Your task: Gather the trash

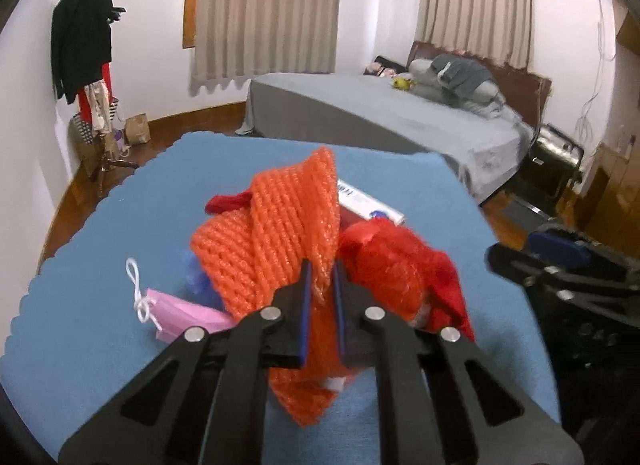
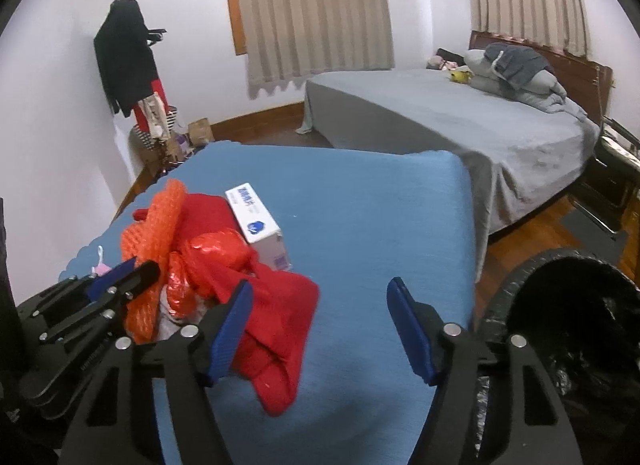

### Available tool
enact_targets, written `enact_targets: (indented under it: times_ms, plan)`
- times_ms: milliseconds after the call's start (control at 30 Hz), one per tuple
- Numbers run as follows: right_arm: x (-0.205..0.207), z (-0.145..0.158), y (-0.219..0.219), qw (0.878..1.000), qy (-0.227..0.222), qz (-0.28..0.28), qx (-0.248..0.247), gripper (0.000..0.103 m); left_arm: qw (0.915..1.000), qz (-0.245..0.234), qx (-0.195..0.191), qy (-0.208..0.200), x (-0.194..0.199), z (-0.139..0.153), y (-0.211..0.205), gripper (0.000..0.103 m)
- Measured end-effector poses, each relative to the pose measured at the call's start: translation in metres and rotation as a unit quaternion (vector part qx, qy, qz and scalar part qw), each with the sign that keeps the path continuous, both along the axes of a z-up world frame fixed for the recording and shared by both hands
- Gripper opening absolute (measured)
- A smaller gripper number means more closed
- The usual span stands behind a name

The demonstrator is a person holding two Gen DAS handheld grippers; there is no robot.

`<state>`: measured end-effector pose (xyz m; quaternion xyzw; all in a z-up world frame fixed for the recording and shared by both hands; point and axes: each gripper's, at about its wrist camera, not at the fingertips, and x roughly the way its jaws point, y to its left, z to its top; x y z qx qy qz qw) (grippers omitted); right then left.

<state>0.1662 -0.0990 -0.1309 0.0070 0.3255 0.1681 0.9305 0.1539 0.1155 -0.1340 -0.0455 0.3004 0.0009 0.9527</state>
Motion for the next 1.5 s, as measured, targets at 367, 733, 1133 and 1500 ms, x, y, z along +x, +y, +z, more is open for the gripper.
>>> enact_targets:
  times_ms: [367, 733, 1133, 1500]
  plan:
    - [0.002, 0.004, 0.045, 0.998, -0.006, 0.061, 0.018, 0.059, 0.9994, 0.025, -0.003, -0.025, -0.012, 0.023, 0.023, 0.01]
    - [0.017, -0.007, 0.073, 0.993, 0.026, 0.113, 0.025, 0.016, 0.9992, 0.03, -0.016, -0.02, -0.01, 0.021, 0.038, 0.01]
    - [-0.012, 0.04, 0.041, 0.988, -0.014, 0.129, 0.089, 0.008, 0.9983, 0.016, -0.022, -0.052, -0.017, 0.048, 0.027, 0.01]
    - [-0.023, 0.073, -0.013, 0.989, -0.045, 0.099, 0.099, 0.008, 0.9966, -0.048, -0.026, -0.062, -0.018, 0.065, -0.03, 0.01]
